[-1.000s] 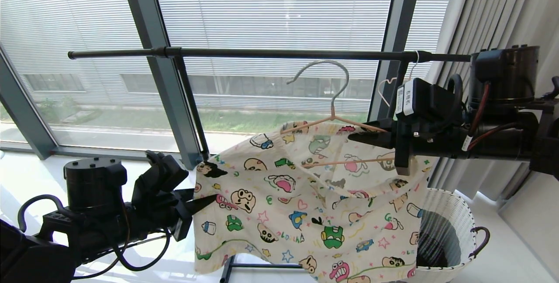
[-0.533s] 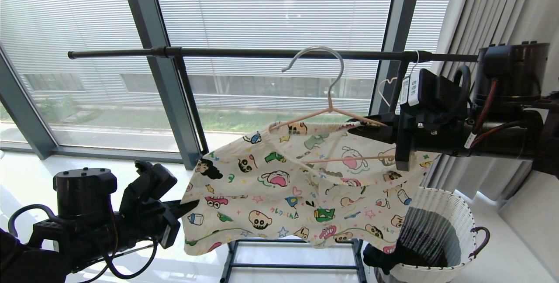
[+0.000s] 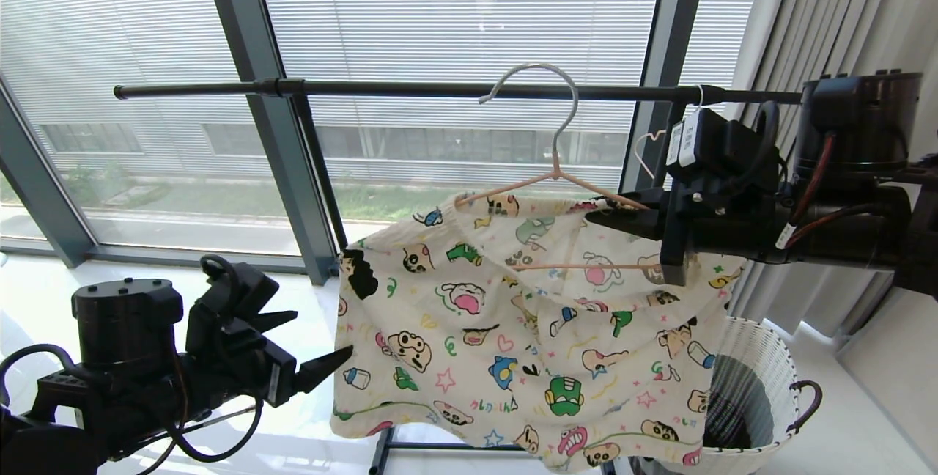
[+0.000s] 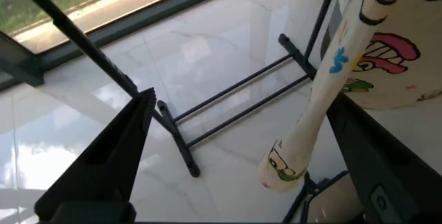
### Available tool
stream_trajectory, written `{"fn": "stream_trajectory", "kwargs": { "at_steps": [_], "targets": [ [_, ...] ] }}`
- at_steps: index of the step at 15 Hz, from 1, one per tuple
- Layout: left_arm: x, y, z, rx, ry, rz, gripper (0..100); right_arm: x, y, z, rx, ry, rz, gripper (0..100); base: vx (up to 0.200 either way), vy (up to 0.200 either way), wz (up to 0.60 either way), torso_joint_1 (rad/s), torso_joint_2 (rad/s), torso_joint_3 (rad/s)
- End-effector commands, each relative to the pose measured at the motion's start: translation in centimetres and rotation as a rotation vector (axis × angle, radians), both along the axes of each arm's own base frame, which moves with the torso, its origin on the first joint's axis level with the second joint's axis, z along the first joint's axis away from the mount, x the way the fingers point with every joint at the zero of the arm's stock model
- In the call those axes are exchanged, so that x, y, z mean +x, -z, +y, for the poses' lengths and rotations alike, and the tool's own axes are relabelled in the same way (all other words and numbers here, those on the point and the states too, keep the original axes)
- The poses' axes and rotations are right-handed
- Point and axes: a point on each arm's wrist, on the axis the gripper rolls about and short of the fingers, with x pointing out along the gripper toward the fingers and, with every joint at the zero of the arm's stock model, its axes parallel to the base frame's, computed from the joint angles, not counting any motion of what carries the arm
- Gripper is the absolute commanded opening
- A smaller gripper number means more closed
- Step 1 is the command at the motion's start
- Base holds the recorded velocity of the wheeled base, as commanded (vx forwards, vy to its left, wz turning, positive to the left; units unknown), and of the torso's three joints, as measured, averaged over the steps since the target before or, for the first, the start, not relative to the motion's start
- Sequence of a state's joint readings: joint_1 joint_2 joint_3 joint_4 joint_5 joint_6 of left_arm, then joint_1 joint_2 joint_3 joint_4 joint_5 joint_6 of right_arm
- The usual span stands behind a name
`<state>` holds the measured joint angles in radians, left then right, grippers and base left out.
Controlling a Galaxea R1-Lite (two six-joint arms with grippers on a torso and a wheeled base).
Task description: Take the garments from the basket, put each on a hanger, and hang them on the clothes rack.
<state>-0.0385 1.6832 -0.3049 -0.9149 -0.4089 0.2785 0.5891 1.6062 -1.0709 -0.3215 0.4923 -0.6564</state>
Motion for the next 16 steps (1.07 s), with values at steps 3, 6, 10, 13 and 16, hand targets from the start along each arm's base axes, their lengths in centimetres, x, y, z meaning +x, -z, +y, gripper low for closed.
{"fn": "stream_trajectory", "kwargs": {
  "at_steps": [3,6,10,13,16],
  "targets": [
    [-2.4,-4.9,-0.3,-0.158,-0.141,-0.138,100,0.1,1.5,-0.6,0.033,0.368,0.169,0,0.0,0.0,0.0,0.0,0.0,0.0],
    [-3.0,-5.6,-0.1,-0.133,-0.211,-0.186,100,-0.1,4.7,-1.3,0.004,0.643,0.309,0,0.0,0.0,0.0,0.0,0.0,0.0],
    [-2.7,-5.4,-0.1,-0.049,-0.411,-0.201,100,0.1,5.7,-1.5,0.062,0.81,0.415,0,0.0,0.0,0.0,0.0,0.0,0.0],
    [-2.6,-5.1,-0.1,0.053,-0.506,-0.215,100,0.7,5.2,-2.1,0.13,0.958,0.397,0,0.0,0.0,0.0,0.0,0.0,0.0],
    [-2.6,-5.3,-0.5,0.052,-0.497,-0.227,100,1.0,4.0,-2.1,0.169,0.966,0.37,0,0.0,0.0,0.0,0.0,0.0,0.0]
  ]
}}
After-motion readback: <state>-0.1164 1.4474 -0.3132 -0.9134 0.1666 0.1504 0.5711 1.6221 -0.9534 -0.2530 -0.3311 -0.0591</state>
